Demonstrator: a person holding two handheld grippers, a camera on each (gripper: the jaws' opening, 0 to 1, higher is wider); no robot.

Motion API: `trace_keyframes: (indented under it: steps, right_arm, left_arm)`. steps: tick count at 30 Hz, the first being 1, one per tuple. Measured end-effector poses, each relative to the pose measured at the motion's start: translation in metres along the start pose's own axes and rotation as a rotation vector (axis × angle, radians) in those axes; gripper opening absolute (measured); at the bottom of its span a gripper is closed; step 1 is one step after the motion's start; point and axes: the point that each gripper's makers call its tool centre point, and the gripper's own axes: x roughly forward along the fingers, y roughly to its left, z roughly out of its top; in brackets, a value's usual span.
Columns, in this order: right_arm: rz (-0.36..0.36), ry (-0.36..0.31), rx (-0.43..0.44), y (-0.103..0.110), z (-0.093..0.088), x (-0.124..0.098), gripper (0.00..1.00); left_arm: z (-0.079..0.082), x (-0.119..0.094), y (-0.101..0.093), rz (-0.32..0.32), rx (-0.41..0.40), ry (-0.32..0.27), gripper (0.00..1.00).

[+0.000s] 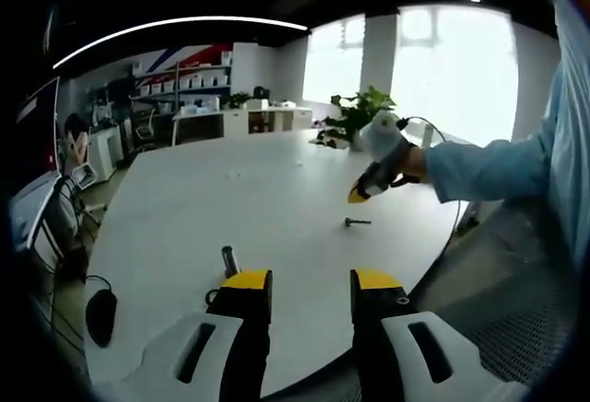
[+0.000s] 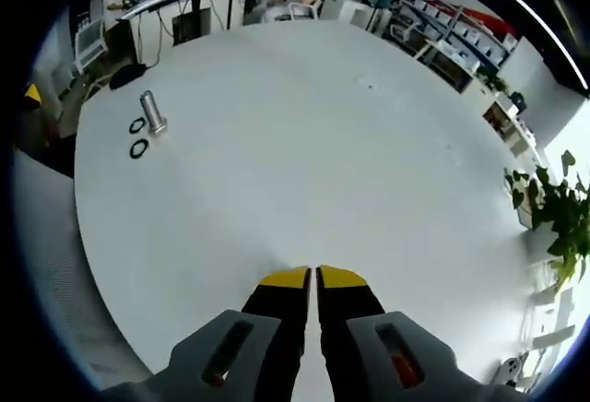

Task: Place the washer onto the threaded stud by aligning its center hole with the stud, sliding it down to the base, and recovering from edge contact or off-axis alignment until the washer reaches the visible bottom stop.

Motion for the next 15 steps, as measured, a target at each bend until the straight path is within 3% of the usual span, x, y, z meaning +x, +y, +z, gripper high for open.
trace_keyframes:
  steps: [3, 5, 7, 10, 12, 15]
  right_arm:
    - [0.041, 0.013, 0.066, -0.005, -0.009, -0.004, 0.05]
    - [0.103, 0.065, 0.062, 0.003, -0.025, -0.008, 0.06]
    - [0.196, 0.139, 0.081, 0.025, -0.047, -0.007, 0.08]
    - [0.202, 0.231, 0.02, 0.035, -0.073, -0.002, 0.08]
    - [0.172, 0.25, -0.033, 0.032, -0.076, 0.001, 0.09]
    - [0.2, 0.203, 0.038, 0.037, -0.065, 0.0, 0.1]
  left_arm:
    - [-0.001, 0.0, -0.001, 0.0, 0.0, 0.006, 0.32]
    - [-0.002, 0.0, -0.001, 0.001, 0.0, 0.014, 0.32]
    - [-0.001, 0.001, -0.001, 0.002, -0.004, 0.01, 0.32]
    - [0.001, 0.002, -0.003, -0.001, 0.005, 0.005, 0.32]
    - [0.001, 0.002, -0.003, 0.0, 0.001, 0.002, 0.32]
    - [0.002, 0.002, -0.003, 0.0, 0.002, -0.002, 0.32]
